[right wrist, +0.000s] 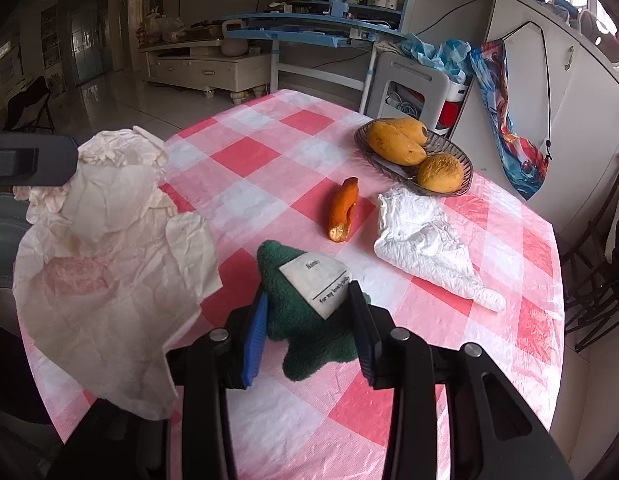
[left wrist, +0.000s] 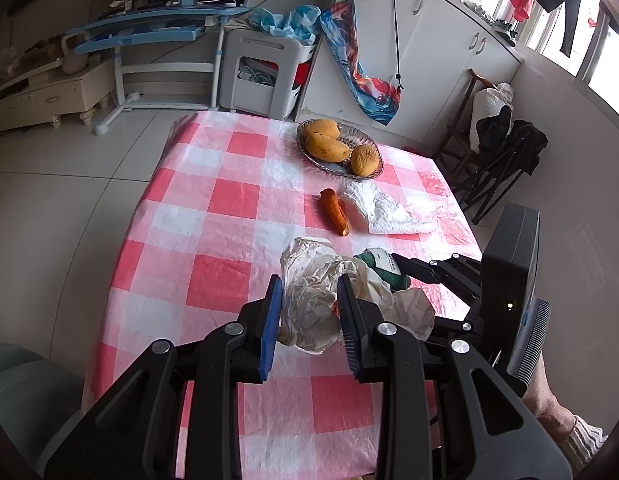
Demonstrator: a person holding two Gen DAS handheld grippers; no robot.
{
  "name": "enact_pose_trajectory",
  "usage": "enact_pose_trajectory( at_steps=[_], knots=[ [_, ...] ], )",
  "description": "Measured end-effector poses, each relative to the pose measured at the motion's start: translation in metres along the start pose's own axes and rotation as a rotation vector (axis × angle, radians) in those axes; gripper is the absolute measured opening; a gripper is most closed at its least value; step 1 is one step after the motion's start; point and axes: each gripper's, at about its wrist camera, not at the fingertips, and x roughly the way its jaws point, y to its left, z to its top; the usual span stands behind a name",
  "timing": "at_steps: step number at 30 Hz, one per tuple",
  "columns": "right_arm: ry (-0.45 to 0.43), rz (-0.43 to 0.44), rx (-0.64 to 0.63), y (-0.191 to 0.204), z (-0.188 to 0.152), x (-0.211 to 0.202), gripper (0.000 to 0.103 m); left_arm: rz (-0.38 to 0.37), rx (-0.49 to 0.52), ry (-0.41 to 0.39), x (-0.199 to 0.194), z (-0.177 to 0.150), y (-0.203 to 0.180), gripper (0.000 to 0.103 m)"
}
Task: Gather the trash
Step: 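Carry the white bag and green felt piece over the yellow basin with both tools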
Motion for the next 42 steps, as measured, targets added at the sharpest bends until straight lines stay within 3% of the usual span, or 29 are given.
enact_pose_trajectory(
  at_steps=[11, 19, 25, 31, 34, 37, 42],
  knots=[
    [-0.086, 0.072, 0.003, 0.015, -0.010, -0.043, 0.038, 0.056, -0.008, -0.017, -0.008, -0.008, 0.010, 0.026],
    [-0.143, 0.177, -0.047, 0.039, -0.036, -0.094, 0.038, 0.110, -0.052, -0.025, -0.031, -0.034, 0.033, 0.026],
    [-0.111, 0.281, -0.119, 0.070, -0.066, -0.118, 0.039, 0.101, -0.144, 0.003, -0.045, -0.071, 0.054, 0.026],
    [-0.047, 0.397, -0.196, 0.107, -0.095, -0.131, 0.039, 0.108, -0.120, 0.039, -0.060, -0.115, 0.047, 0.026],
    [0.025, 0.459, -0.253, 0.129, -0.111, -0.129, 0.041, 0.102, -0.081, 0.074, -0.063, -0.138, 0.036, 0.026],
    [0.074, 0.432, -0.304, 0.142, -0.123, -0.125, 0.044, 0.112, -0.041, 0.109, -0.064, -0.158, 0.025, 0.026],
    [0.053, 0.353, -0.226, 0.121, -0.123, -0.133, 0.056, 0.118, -0.012, 0.171, -0.060, -0.186, 0.014, 0.026]
  ],
)
